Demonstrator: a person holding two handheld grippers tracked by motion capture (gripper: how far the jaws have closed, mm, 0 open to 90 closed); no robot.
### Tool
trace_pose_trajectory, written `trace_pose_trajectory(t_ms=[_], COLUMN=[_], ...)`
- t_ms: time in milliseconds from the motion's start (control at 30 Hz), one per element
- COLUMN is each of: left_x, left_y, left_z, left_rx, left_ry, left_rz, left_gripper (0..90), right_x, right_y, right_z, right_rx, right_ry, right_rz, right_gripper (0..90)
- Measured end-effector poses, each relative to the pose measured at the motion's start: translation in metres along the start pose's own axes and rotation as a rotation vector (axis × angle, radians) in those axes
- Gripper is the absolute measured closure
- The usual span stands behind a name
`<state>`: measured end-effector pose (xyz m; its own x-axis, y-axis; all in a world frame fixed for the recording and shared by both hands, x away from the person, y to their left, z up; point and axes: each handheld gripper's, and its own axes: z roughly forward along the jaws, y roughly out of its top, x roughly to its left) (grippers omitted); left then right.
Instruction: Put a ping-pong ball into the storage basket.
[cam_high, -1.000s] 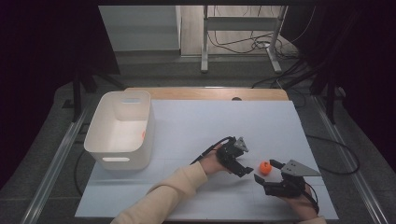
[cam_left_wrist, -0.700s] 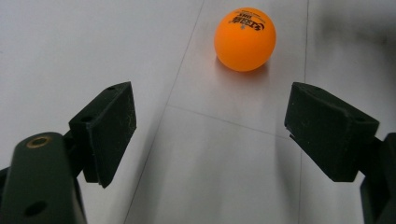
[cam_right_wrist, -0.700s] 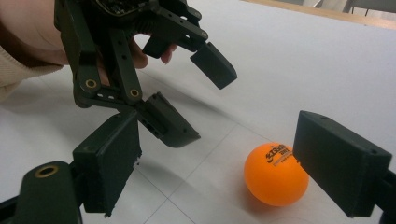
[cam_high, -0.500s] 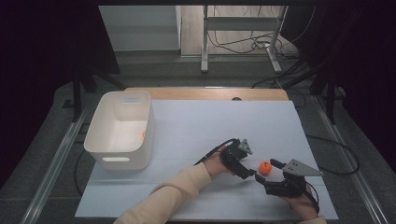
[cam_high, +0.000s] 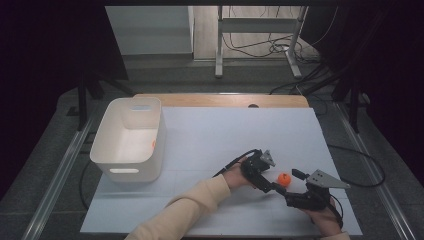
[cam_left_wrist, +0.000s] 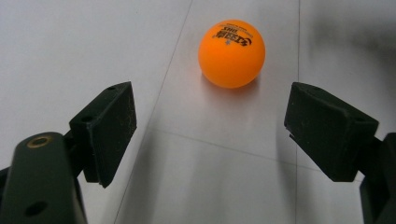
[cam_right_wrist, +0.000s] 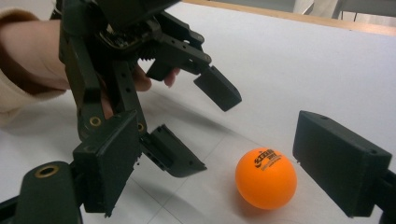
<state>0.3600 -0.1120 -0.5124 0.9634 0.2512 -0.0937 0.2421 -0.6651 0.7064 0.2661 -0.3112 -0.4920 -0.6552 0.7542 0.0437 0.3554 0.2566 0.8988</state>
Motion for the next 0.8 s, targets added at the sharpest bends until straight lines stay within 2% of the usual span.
trace_pose_trajectory(t_ms=[133, 233, 400, 567, 800], left_x=[0.0, 0.002, 0.003, 0.001, -0.003], left_y=[0.003, 0.003, 0.005, 0.008, 0.014], left_z=[0.004, 0.008, 0.013, 0.017, 0.025], left_rx=[0.002, -0.005, -0.002, -0.008, 0.004], left_ry=[-0.008, -0.024, -0.024, -0.037, -0.047], left_rz=[0.009, 0.0, -0.003, 0.008, 0.034], left_gripper=[17.9, 17.9, 18.1, 18.4, 18.9], right_x=[0.0, -0.001, -0.001, -0.001, -0.001], right_y=[0.0, 0.001, 0.001, 0.001, 0.004], right_z=[0.0, -0.002, -0.003, -0.003, -0.006], right_rx=[-0.001, -0.007, -0.012, -0.01, -0.035], right_ry=[0.002, 0.004, 0.003, 0.006, 0.014], right_rz=[-0.001, 0.006, 0.01, 0.009, 0.014], right_gripper=[15.6, 15.6, 15.6, 15.6, 15.6])
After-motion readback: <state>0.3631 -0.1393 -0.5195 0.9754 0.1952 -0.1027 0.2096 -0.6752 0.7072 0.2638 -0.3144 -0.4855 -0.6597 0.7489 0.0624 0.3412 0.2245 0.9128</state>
